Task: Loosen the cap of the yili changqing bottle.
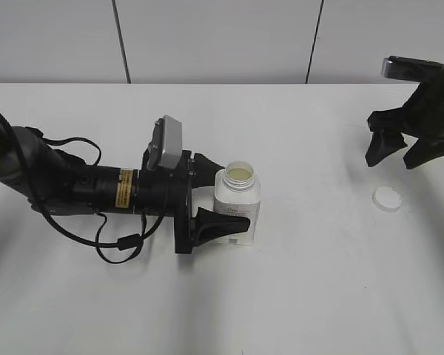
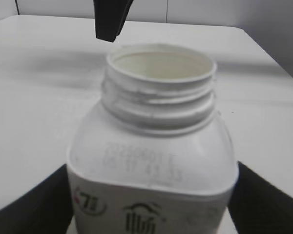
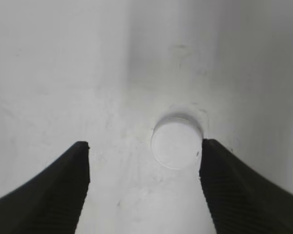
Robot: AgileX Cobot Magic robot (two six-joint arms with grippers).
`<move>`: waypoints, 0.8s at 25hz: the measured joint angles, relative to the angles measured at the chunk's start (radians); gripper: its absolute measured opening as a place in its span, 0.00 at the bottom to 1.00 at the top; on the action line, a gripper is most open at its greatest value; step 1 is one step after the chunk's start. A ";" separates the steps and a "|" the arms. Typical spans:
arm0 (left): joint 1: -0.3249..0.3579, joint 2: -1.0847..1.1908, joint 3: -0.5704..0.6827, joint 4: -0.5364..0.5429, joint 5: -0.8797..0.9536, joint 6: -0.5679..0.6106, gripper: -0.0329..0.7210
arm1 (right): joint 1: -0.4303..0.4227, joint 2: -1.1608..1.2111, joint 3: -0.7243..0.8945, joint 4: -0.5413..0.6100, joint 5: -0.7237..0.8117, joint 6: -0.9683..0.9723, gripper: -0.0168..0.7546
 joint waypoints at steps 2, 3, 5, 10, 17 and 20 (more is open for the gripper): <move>0.000 -0.025 0.004 -0.004 0.002 0.000 0.79 | 0.000 -0.001 -0.034 0.000 0.036 0.000 0.74; 0.001 -0.037 0.007 -0.004 0.002 0.000 0.79 | 0.000 -0.002 -0.048 0.000 0.051 0.000 0.74; 0.003 -0.061 0.011 -0.001 0.002 0.000 0.79 | 0.000 -0.002 -0.082 0.006 0.087 0.001 0.74; 0.007 -0.123 0.012 0.003 0.006 -0.014 0.79 | 0.000 -0.002 -0.161 0.015 0.167 0.001 0.74; 0.008 -0.277 0.013 0.028 0.054 -0.151 0.79 | 0.000 -0.010 -0.218 0.015 0.205 0.018 0.74; 0.008 -0.374 0.013 0.044 0.159 -0.209 0.79 | 0.000 -0.019 -0.240 0.015 0.224 0.020 0.74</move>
